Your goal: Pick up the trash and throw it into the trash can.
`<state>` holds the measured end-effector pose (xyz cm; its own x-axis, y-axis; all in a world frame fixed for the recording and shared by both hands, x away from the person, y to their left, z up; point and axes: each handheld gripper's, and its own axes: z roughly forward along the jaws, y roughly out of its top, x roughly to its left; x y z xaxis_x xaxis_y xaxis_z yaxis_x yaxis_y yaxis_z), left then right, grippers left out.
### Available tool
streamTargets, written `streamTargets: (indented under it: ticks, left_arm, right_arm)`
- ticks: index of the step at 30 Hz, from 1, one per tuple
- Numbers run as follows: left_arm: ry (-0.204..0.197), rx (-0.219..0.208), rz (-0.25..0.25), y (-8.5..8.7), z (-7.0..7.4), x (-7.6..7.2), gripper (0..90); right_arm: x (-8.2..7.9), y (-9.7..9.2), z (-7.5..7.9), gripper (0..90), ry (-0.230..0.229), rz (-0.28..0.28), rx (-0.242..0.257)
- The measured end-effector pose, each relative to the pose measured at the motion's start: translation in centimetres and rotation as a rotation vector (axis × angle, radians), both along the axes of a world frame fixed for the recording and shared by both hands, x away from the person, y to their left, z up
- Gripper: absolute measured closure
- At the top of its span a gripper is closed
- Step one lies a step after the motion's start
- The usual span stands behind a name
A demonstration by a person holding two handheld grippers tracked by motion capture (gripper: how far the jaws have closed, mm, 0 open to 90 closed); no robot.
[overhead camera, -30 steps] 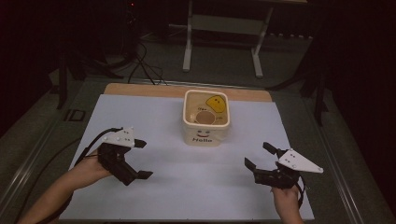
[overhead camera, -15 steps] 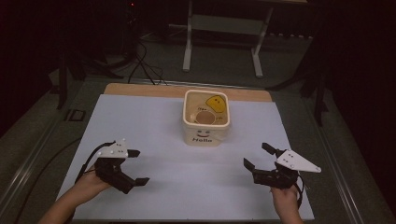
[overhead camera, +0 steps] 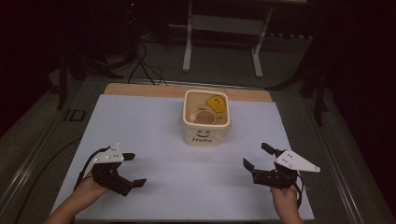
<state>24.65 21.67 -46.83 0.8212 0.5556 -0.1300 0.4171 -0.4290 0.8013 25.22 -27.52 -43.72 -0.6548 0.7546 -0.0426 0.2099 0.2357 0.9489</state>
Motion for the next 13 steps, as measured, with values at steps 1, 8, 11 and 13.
streamTargets:
  ticks: [1, 8, 11, 13]
  left_arm:
    - [-0.002, 0.001, 0.007, -0.01, -0.15, -0.03, 0.8]
    - [-0.013, -0.012, 0.035, 0.32, -0.81, -0.06, 0.8]
    - [-0.006, -0.032, 0.047, 0.6, -0.98, 0.04, 0.8]
    - [-0.009, -0.03, 0.051, 0.65, -1.05, 0.08, 0.8]
  right_arm:
    - [0.01, -0.03, -0.03, 12.6, -0.002, 0.001, 0.001]
    - [0.09, -0.16, -0.28, 12.5, 0.009, -0.004, 0.003]
    - [0.17, -0.08, -0.41, 12.6, 0.014, -0.003, 0.001]
    - [0.2, -0.07, -0.45, 12.6, 0.014, 0.0, 0.001]
